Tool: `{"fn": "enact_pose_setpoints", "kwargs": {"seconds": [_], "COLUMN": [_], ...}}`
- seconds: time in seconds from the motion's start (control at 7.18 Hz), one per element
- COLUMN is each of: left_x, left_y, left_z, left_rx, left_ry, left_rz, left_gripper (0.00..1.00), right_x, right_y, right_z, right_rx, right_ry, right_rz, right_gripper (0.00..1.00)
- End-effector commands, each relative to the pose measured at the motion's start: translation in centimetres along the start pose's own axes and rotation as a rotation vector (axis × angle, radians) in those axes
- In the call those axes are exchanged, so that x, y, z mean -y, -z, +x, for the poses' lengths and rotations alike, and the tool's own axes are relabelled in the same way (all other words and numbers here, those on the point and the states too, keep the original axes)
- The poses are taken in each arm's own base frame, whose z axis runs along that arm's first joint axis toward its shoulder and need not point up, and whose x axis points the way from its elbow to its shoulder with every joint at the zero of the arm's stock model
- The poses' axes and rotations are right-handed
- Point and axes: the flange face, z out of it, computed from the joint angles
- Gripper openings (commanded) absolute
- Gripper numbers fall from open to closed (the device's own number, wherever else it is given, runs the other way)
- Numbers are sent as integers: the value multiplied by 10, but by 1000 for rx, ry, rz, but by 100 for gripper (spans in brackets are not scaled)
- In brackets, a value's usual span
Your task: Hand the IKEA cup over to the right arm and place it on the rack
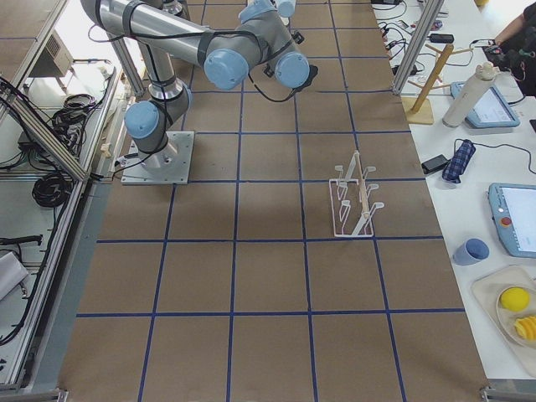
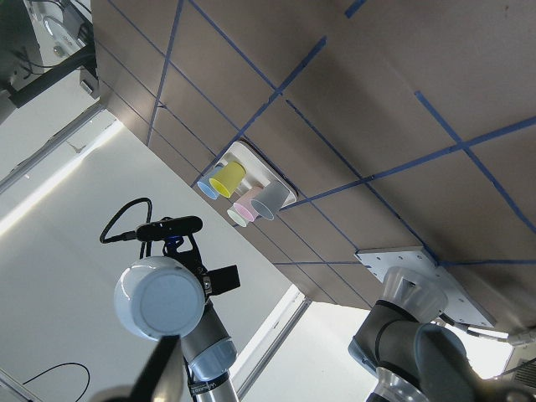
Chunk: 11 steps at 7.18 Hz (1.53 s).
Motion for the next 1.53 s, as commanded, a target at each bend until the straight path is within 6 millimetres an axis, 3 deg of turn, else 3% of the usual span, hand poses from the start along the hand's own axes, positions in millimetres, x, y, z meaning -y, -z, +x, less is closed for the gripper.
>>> {"fn": "enact_pose_setpoints", "kwargs": {"seconds": [0.0, 0.14, 0.7, 1.11, 1.39], "left_x": [-1, -5, 4, 5, 5], "left_y": [-9, -17, -21, -23, -23], "left_z": [-4, -3, -9, -15, -15], "left_rx": [9, -21, -41, -97, -97], "left_ry": [3, 7, 37, 69, 68], "left_rz": [-18, -47, -60, -81, -81], "left_gripper": [0, 0, 0, 0, 0], "right_x": [-6, -12, -27, -27, -23], "right_y": [-18, -36, -90, -101, -130], "right_z": [-13, -26, -47, -48, -59], "right_rx": [27, 56, 48, 29, 39], "right_ry": [-20, 1, 45, 58, 70], "right_rz": [-20, -39, -110, -129, -167], "right_gripper": [100, 100, 100, 100, 100]}}
